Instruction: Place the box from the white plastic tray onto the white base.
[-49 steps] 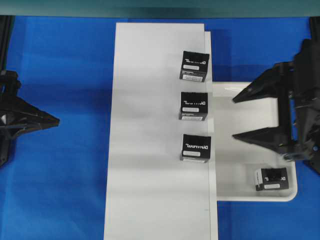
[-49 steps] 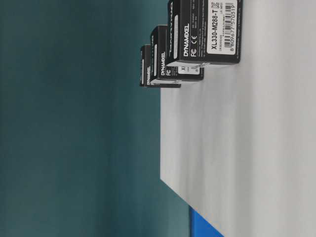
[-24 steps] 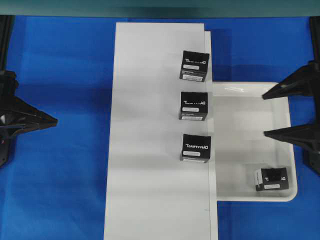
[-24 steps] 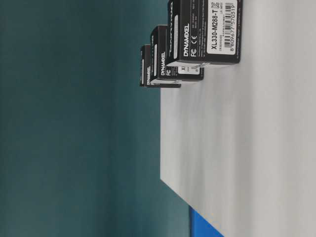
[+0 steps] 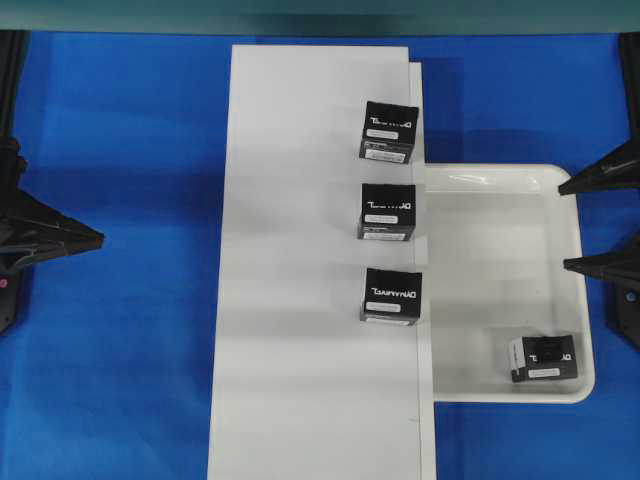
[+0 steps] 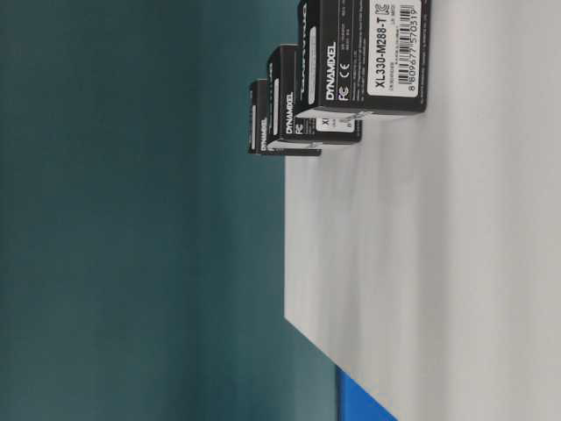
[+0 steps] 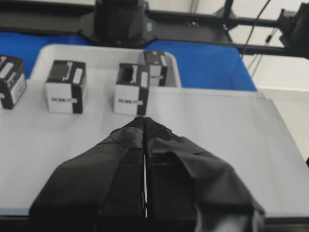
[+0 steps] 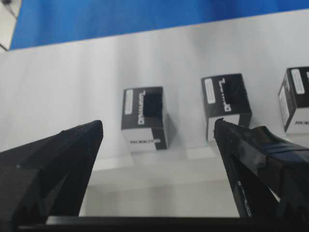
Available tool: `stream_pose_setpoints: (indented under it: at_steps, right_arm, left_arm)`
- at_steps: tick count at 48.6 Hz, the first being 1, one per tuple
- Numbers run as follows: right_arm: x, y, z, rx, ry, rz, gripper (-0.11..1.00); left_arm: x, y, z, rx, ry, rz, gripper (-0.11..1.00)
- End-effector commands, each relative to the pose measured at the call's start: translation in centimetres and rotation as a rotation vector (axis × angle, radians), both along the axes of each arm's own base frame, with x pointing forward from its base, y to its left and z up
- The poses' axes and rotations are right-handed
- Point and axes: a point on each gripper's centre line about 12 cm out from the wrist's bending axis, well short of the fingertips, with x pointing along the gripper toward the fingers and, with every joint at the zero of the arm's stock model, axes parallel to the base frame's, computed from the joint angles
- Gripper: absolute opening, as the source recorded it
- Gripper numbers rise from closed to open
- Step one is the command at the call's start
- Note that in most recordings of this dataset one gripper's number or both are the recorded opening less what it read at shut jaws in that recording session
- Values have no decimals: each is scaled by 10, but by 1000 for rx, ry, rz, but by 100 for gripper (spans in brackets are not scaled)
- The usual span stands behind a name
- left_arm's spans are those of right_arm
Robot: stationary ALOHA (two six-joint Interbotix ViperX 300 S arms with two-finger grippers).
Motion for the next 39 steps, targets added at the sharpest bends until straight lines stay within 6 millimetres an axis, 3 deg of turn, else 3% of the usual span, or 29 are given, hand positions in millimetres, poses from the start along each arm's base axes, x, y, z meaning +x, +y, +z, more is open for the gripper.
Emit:
stream_pose_setpoints:
  at_steps: [1,39]
  right_arm:
    - [-1,0,1,-1,-8,-2,96]
    - [-12,-1,-15,-10,-12,4,96]
  left_arm:
    - [0,-1,11,-1,-23,-3,-5]
    - [-2,-2,9,1,-26,-9,-5]
